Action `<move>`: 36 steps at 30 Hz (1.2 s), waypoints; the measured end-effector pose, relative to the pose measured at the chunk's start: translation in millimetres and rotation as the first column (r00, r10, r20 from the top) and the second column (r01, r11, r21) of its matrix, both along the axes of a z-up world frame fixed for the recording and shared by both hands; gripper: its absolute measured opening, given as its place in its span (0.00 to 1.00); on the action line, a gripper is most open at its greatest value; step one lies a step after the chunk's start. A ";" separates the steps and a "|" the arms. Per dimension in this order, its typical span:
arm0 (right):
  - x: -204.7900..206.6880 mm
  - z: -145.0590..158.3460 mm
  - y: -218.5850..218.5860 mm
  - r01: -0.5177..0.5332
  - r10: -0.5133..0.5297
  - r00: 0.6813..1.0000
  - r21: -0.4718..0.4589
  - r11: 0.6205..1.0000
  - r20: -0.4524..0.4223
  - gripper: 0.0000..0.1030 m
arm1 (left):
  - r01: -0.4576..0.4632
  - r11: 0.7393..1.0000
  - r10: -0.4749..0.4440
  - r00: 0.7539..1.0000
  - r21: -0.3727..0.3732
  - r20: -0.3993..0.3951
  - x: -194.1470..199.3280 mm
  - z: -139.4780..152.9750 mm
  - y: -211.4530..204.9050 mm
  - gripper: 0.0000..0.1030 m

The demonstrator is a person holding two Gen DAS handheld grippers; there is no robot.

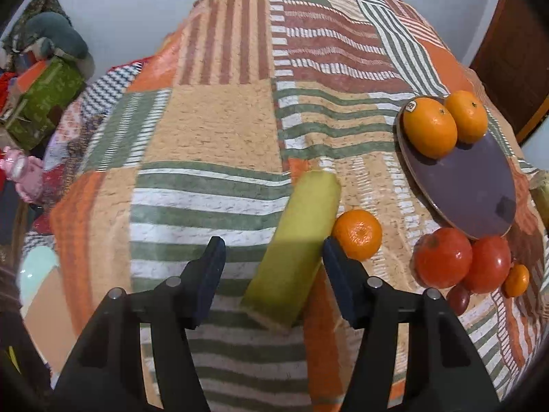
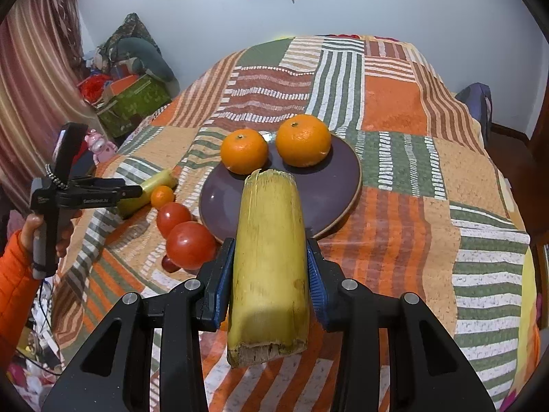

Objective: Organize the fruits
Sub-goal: 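Grasp the green zucchini with the left tool while the right tool holds the corn, then lower the zucchini and corn onto the purple plate and open both tools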

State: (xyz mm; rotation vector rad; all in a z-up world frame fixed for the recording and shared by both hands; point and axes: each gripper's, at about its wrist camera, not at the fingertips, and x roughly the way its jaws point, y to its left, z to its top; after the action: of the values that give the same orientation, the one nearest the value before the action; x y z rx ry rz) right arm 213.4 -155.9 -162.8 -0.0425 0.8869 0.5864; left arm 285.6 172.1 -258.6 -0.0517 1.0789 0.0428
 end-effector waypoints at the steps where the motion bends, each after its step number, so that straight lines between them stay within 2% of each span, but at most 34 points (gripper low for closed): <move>1: 1.8 -0.9 0.2 0.001 -0.001 1.000 -0.002 1.000 -0.001 0.35 | 0.002 1.000 -0.002 1.000 -0.008 -0.004 2.3 -1.9 0.0 0.57; 10: 12.6 -9.5 6.4 -0.006 0.005 1.000 -0.007 1.000 -0.022 0.35 | 0.010 1.000 -0.010 1.000 -0.005 -0.003 24.9 -10.8 -5.3 0.56; 11: 13.0 -10.5 7.0 -0.008 0.008 1.000 -0.008 1.000 -0.024 0.35 | 0.012 1.000 -0.012 1.000 -0.010 -0.005 26.9 -11.8 -4.9 0.54; 13: 13.3 -12.2 8.5 -0.012 0.012 1.000 -0.008 1.000 -0.028 0.35 | 0.022 0.999 -0.023 1.000 -0.031 -0.022 31.2 -14.0 -5.1 0.43; 18: 13.7 -12.3 8.8 -0.018 0.018 0.999 0.001 1.000 -0.033 0.35 | 0.025 1.000 -0.025 1.000 0.007 -0.014 24.8 -12.4 -10.4 0.40; 20: 14.1 -11.2 8.7 -0.017 0.017 0.999 0.001 1.000 -0.029 0.35 | 0.013 1.000 -0.013 1.000 -0.004 -0.007 18.7 -8.4 -8.9 0.38; 23: 14.8 -7.9 6.8 -0.010 0.010 1.000 0.002 1.000 -0.021 0.35 | -0.003 0.999 0.003 1.000 -0.033 0.007 8.9 2.3 -5.4 0.37; 29: 11.6 3.0 1.2 0.011 -0.011 1.000 0.009 1.000 0.007 0.35 | -0.014 0.998 0.019 0.996 -0.057 0.085 -16.8 39.8 -5.1 0.36; 36: 6.3 20.1 -8.1 0.030 -0.031 0.999 0.031 0.999 0.040 0.35 | 0.048 0.998 -0.041 0.983 -0.032 0.178 -38.5 83.9 -32.6 0.35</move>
State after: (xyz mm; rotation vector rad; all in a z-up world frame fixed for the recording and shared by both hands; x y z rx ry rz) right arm 219.6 -164.0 -142.7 -0.0133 0.8381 0.5686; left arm 247.1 139.5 -174.8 -0.0631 0.9021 -0.0216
